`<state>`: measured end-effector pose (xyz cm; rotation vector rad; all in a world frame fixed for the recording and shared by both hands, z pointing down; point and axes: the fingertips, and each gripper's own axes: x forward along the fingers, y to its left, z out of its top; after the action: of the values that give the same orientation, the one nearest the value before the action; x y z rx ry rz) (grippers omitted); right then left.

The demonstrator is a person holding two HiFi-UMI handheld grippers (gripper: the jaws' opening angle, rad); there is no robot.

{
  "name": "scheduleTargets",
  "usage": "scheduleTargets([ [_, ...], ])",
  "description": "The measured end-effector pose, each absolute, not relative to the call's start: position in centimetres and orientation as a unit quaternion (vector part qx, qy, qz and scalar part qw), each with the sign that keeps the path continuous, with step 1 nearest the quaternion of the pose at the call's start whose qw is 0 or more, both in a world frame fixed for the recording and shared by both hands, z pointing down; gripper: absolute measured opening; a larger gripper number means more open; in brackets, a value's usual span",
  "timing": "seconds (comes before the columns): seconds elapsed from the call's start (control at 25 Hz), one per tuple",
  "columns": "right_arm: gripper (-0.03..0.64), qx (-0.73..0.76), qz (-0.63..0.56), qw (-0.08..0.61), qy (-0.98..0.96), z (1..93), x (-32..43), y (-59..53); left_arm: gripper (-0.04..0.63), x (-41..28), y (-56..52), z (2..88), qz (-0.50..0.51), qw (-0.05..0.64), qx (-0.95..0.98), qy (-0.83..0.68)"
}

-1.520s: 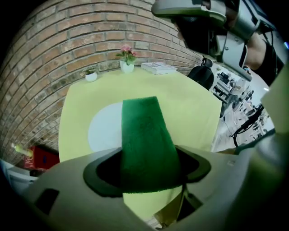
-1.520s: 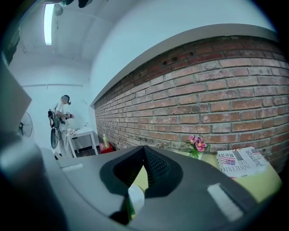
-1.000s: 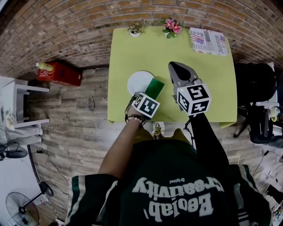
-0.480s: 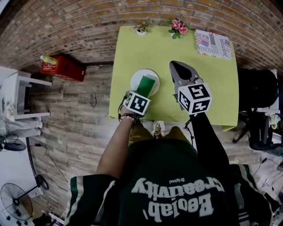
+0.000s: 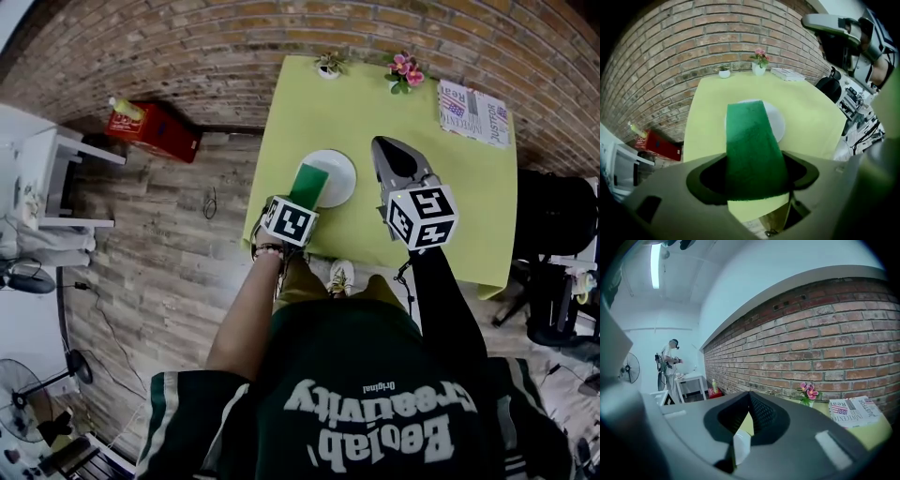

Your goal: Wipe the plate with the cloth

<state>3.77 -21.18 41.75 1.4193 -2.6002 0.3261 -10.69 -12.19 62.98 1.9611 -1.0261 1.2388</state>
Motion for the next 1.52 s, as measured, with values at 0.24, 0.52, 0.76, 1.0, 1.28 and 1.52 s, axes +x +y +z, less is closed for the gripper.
scheduleTargets([
  [0.24, 0.014, 0.475, 0.105, 0.069, -0.871, 40.9, 3.7, -21.1, 0.348, -10.4, -14.5, 59.3, 0.408, 0.256, 0.765, -0.428],
  [0.52, 0.014, 0.48, 0.096, 0.07, -0.869, 40.3, 4.2, -21.0, 0.348, -10.3, -18.6, 49.4, 0.306, 0.153, 0.799, -0.495],
  [0.76, 0.014, 0.48, 0.085, 0.07, -0.87, 39.8, 4.2, -20.8, 0.348, -10.4, -19.9, 41.5, 0.231, 0.062, 0.809, -0.537],
  [1.0, 0.012, 0.483, 0.072, 0.069, -0.87, 39.3, 4.6, -20.4, 0.348, -10.7, -19.8, 35.3, 0.152, -0.009, 0.812, -0.564],
  [1.28, 0.012, 0.504, 0.005, 0.074, -0.861, 37.1, 4.9, -20.3, 0.35, -11.1, -19.3, 32.9, 0.129, -0.047, 0.812, -0.567],
  [1.52, 0.012, 0.502, 0.005, 0.072, -0.862, 36.9, 4.8, -20.3, 0.35, -11.1, -19.1, 33.0, 0.127, -0.039, 0.814, -0.566],
])
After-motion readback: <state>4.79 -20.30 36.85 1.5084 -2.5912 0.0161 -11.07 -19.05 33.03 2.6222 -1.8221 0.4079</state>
